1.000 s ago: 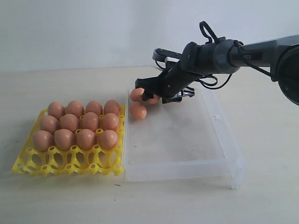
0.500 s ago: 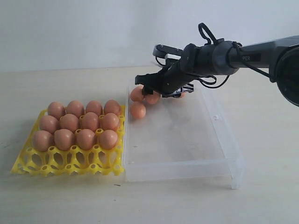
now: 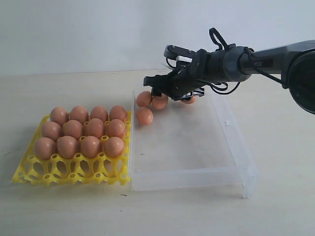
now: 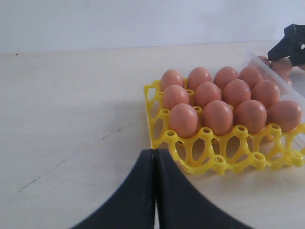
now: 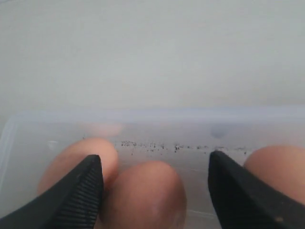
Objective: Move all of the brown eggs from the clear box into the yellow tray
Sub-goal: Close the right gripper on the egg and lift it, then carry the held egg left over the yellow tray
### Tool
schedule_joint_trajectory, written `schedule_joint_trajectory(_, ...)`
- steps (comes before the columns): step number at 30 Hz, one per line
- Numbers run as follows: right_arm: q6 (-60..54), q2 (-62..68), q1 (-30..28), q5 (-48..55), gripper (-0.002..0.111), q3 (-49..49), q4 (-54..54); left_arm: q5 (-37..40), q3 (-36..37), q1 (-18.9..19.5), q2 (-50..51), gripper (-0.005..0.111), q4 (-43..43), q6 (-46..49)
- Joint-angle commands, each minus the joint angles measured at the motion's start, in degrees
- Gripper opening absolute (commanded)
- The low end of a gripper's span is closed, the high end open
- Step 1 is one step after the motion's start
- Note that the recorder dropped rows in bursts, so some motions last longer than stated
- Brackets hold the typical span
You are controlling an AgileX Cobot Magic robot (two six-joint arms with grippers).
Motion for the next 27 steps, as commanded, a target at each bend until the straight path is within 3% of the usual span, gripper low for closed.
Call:
schedule_joint_trajectory(1,0.0,1.1,0.1,0.4,0.062,0.1,0.1,-0.6,-0.2,0.1,-0.3,0.0,-0.1,0.0)
schedule_joint_trajectory(7,0.0,1.9,0.1,0.4,0.058,0.1,1.7,-0.6,-0.2,0.1,-0.3,0.0,-0.1,0.0)
schedule_joint_trajectory(9,0.0,2.0,0.1,0.4,0.048,0.1,1.7,-0.6,-0.2,0.1,-0.3,0.0,-0.1,0.0)
schedule_joint_trajectory(13,0.0,2.0,0.1,0.6,0.004,0.1,1.7,-0.6,-0.2,0.1,-0.3,0.0,-0.1,0.0)
schedule_joint_trajectory(14,0.0,2.0,0.1,0.9,0.0,0.1,1.7,-0.6,-0.2,0.1,-0.3,0.0,-0.1,0.0)
schedule_joint_trajectory(27,-3.4,-4.9,0.7,2.2,0.0,1.0,1.3,-0.6,-0.2,0.1,-0.3,0.0,-0.1,0.0)
